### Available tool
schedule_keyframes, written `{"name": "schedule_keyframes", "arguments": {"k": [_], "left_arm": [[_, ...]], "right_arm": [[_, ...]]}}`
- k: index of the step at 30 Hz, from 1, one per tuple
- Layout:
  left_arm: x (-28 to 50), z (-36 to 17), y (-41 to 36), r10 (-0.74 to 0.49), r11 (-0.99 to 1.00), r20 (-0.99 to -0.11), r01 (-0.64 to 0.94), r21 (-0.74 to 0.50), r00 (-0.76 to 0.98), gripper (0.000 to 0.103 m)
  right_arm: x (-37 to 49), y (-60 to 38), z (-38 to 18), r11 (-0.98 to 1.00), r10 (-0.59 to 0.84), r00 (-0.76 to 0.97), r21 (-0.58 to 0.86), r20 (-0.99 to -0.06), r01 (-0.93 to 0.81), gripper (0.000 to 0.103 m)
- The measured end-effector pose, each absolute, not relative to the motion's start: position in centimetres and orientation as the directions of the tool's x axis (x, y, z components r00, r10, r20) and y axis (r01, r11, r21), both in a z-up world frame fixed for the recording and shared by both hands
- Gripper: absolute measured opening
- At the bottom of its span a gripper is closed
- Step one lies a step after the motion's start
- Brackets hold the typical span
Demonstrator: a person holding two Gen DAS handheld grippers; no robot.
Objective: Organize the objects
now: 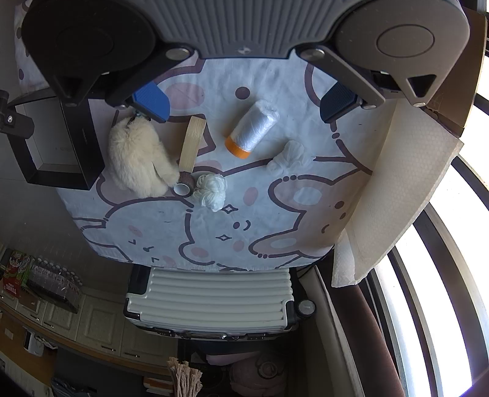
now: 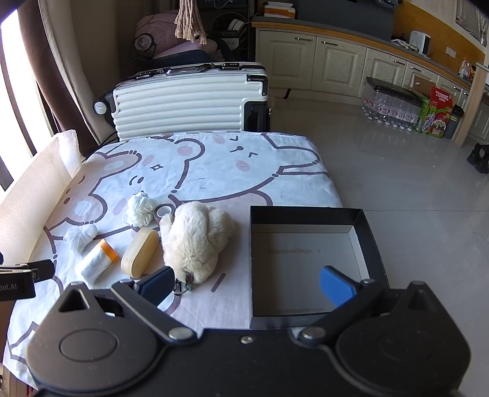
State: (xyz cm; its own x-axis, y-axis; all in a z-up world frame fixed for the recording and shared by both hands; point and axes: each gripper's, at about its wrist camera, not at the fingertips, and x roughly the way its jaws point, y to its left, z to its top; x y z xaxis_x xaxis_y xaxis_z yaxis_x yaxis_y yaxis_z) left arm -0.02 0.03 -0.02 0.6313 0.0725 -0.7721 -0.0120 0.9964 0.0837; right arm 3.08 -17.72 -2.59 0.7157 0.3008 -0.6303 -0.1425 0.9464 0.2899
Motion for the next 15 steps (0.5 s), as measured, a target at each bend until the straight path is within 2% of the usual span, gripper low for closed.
{"name": "schedule_keyframes", "arguments": {"k": [15], "left_arm": [[0.01, 0.00, 0.00, 0.084, 0.995, -0.771, -0.019, 0.093, 0.631, 0.103]], "right_arm": [[3.08, -17.61, -2.73, 0.947, 0.300, 0.715, 0.289, -0.632, -0.142, 0.103]]}}
